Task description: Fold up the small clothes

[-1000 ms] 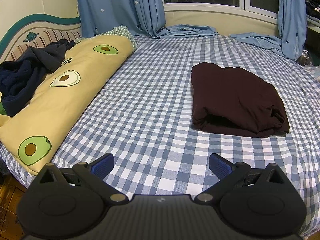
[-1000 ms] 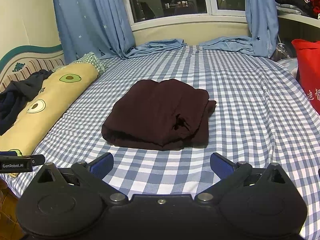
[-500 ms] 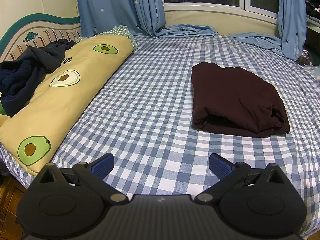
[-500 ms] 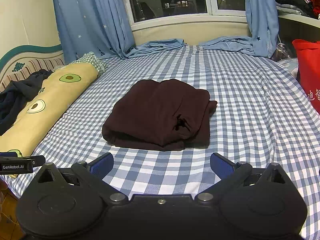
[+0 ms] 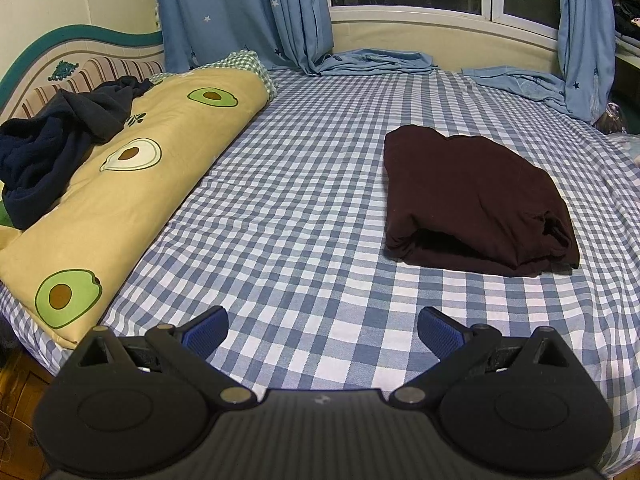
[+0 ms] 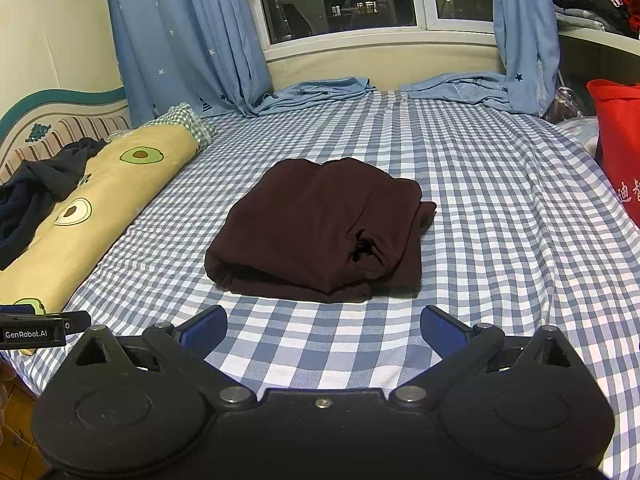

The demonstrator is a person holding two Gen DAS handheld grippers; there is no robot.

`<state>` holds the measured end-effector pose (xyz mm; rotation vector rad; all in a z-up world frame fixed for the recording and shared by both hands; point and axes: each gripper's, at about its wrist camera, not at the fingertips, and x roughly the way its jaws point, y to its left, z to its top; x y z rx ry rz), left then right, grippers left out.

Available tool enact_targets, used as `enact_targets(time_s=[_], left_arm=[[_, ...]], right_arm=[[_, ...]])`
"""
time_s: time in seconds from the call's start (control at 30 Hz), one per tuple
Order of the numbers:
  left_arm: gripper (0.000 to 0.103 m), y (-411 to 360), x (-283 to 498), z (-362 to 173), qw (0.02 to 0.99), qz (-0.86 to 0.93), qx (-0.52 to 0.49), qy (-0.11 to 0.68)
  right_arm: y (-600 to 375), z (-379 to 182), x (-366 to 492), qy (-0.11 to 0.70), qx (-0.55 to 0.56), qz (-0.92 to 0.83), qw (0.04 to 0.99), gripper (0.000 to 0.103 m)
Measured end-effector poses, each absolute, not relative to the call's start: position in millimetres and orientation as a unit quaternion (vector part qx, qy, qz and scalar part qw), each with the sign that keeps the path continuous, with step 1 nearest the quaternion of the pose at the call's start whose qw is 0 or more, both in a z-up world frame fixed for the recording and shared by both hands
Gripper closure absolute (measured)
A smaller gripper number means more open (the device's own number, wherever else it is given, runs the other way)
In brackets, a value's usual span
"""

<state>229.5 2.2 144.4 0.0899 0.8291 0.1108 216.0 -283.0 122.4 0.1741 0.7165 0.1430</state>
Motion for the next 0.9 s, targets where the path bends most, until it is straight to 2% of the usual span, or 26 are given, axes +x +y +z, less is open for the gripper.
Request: enact_targets(time_s=[0.9], left_arm=[[0.001, -32.7, 239.4, 144.3, 0.907, 0.050, 0.045, 0.415]], right_arm=[[-298.0, 125.5, 219.2, 0.349, 0.093, 0.069, 0.930, 0.001]])
